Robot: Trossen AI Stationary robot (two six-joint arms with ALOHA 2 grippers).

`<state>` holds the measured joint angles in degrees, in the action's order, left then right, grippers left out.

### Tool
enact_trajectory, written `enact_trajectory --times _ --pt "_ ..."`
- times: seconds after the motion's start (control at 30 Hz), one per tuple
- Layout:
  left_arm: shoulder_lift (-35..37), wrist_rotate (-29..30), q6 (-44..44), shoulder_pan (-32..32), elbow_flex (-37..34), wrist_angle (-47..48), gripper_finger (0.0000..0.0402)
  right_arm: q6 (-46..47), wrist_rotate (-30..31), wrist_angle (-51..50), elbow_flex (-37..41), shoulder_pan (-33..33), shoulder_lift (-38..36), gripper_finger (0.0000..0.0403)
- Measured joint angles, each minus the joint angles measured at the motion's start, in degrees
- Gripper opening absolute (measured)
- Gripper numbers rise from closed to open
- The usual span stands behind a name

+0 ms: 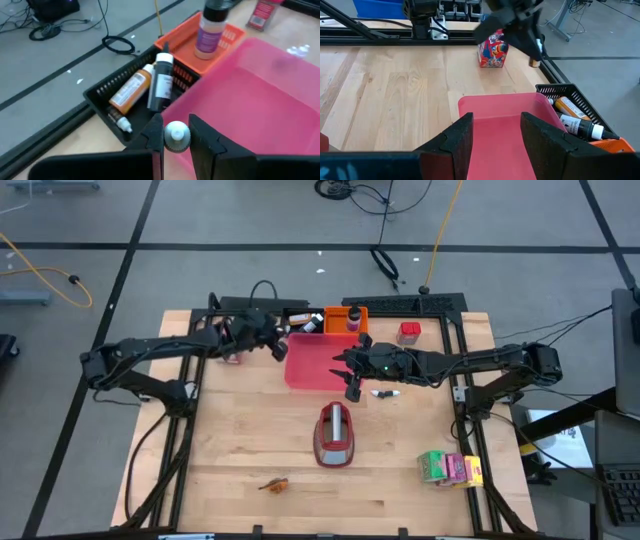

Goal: Pick & Place Kitchen Items
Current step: Put the small yellow food coloring bottle into the black basket

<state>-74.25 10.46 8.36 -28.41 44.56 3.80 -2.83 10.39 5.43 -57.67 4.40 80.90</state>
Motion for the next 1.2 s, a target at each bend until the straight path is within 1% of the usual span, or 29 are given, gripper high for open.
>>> enact_trajectory --times 0.17,0.33,0.7,0.8,0.9,1.1,1.2 --pt "-3.60 -1.79 -1.23 -4.10 -0.02 -5.47 0.0045 0.00 0.00 0.13 0.00 0.00 0.00 0.0155" --pt "-7.54 -5.13 -1.20 -7.80 0.00 -11.86 0.0045 0.00 0.00 0.17 0.00 0.00 0.00 0.0155" --pt "-15.60 -8.71 -0.77 -12.89 0.02 -21.52 0.0045 0.16 0.00 0.33 0.00 0.00 0.00 0.0155" --pt "-17.81 -8.75 -0.58 -13.56 0.66 -21.49 0.0045 0.15 0.00 0.33 0.00 0.00 0.00 0.0155" --pt "-20.10 -8.87 -0.94 -13.72 3.04 -20.85 0.0045 0.17 0.00 0.33 0.00 0.00 0.00 0.0155" --pt "-24.91 -8.79 -3.29 -13.73 9.81 -13.94 0.0045 0.17 0.00 0.27 0.00 0.00 0.00 0.0155" --pt "-26.68 -8.40 -3.59 -14.10 11.68 -11.05 0.0045 0.17 0.00 -0.06 0.00 0.00 0.00 0.0155"
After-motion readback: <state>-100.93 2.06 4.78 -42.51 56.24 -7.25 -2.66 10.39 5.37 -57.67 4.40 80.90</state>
